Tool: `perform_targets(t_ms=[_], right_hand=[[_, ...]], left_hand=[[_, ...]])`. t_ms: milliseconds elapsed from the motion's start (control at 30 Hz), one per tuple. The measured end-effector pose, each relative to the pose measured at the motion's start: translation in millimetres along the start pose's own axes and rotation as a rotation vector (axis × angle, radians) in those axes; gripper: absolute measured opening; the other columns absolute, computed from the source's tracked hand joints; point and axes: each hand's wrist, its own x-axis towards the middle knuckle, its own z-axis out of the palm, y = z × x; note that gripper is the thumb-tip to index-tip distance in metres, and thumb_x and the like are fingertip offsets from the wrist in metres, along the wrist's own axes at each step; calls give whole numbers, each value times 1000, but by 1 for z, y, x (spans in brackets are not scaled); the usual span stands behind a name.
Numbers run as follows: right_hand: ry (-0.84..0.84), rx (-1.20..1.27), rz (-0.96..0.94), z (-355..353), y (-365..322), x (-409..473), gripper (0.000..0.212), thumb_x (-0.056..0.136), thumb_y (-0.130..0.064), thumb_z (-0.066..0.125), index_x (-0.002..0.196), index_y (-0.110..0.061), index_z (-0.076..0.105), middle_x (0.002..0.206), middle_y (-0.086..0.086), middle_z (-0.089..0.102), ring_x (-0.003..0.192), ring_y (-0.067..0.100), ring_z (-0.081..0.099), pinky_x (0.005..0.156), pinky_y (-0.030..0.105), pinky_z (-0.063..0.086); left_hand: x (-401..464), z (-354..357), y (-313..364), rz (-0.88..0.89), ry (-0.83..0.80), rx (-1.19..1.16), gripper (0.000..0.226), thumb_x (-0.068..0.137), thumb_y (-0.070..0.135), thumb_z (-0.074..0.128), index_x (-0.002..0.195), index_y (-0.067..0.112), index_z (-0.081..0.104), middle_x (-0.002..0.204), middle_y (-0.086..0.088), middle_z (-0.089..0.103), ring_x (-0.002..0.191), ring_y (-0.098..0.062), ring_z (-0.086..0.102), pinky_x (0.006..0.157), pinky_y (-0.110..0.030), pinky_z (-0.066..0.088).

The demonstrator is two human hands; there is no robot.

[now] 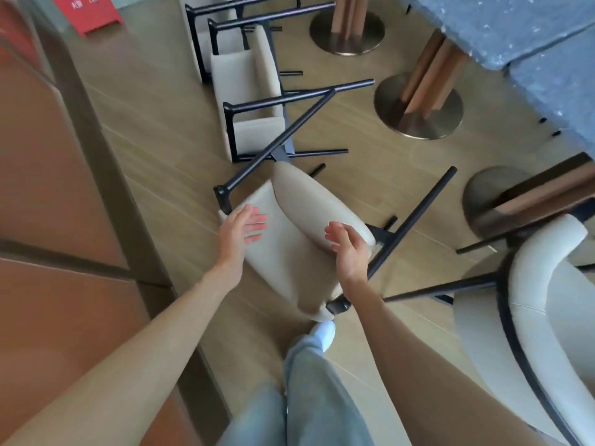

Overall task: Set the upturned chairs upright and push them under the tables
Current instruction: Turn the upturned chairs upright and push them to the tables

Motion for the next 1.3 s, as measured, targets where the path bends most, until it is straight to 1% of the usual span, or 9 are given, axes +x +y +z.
perform_targets(t_ms=[167, 333, 433, 533, 667, 767, 867, 1067, 1300], right_hand=[[31, 18, 207, 46, 63, 55, 21, 97, -30, 58, 102, -14, 70, 102, 7, 73, 101, 24, 65, 98, 44, 47], [89, 154, 481, 98, 170, 97, 19, 94, -24, 60, 107, -12, 67, 98, 8, 71, 80, 16, 66, 67, 33, 49], [140, 285, 683, 134, 246, 125, 17, 96, -26, 59, 104, -12, 64, 105, 10, 68, 85, 23, 68, 70, 39, 53], [160, 431, 849, 168, 320, 153, 20, 96, -30, 62, 104, -12, 58, 116, 12, 63, 103, 30, 67, 83, 49, 59], [190, 642, 976, 204, 424, 193, 57, 93, -37, 67, 139, -17, 40, 134, 17, 52, 117, 32, 60, 83, 50, 58], [224, 783, 1019, 217, 499, 217, 84, 93, -41, 66, 157, -12, 20, 152, 21, 37, 134, 36, 47, 94, 52, 53], [285, 925, 1035, 222, 571, 239, 105, 87, -47, 70, 160, -11, 4, 160, 17, 25, 143, 38, 36, 109, 56, 42], [341, 964, 869, 210, 663, 262, 92, 73, -50, 74, 152, -20, 36, 152, 3, 43, 131, 23, 50, 110, 53, 42], [381, 1253, 739, 215, 668, 266, 66, 74, -33, 82, 134, -16, 59, 133, 1, 62, 125, 23, 56, 110, 52, 43]], left_hand=[[79, -19, -44, -252, 77, -118, 43, 102, 41, 50, 122, 5, 62, 118, -12, 71, 112, -28, 68, 103, -44, 50], [165, -37, -144, -447, 76, -166, 45, 100, 41, 54, 129, 7, 56, 128, -13, 64, 116, -26, 64, 106, -44, 48], [213, -44, -219, -552, 78, -169, 36, 97, 43, 59, 119, 15, 55, 128, -10, 60, 107, -23, 63, 104, -44, 47], [258, -51, -294, -657, 130, -184, 31, 92, 49, 64, 92, 19, 56, 105, -3, 60, 93, -21, 61, 106, -45, 46], [312, -59, -389, -712, 159, -205, 29, 85, 52, 72, 89, 25, 61, 69, 5, 75, 78, -18, 72, 88, -39, 57], [341, -67, -459, -779, 156, -151, 56, 77, 56, 78, 117, 21, 58, 117, 3, 65, 109, -23, 63, 96, -48, 54], [369, -73, -519, -792, 140, -119, 104, 67, 59, 80, 152, 24, 32, 149, -1, 39, 131, -28, 48, 97, -55, 51], [410, -72, -612, -769, 168, -97, 118, 71, 51, 83, 159, 24, 9, 150, 1, 39, 137, -24, 43, 100, -61, 48], [432, -58, -630, -664, 147, -219, 76, 72, 37, 87, 137, 25, 48, 125, 5, 69, 110, -13, 67, 104, -47, 50]])
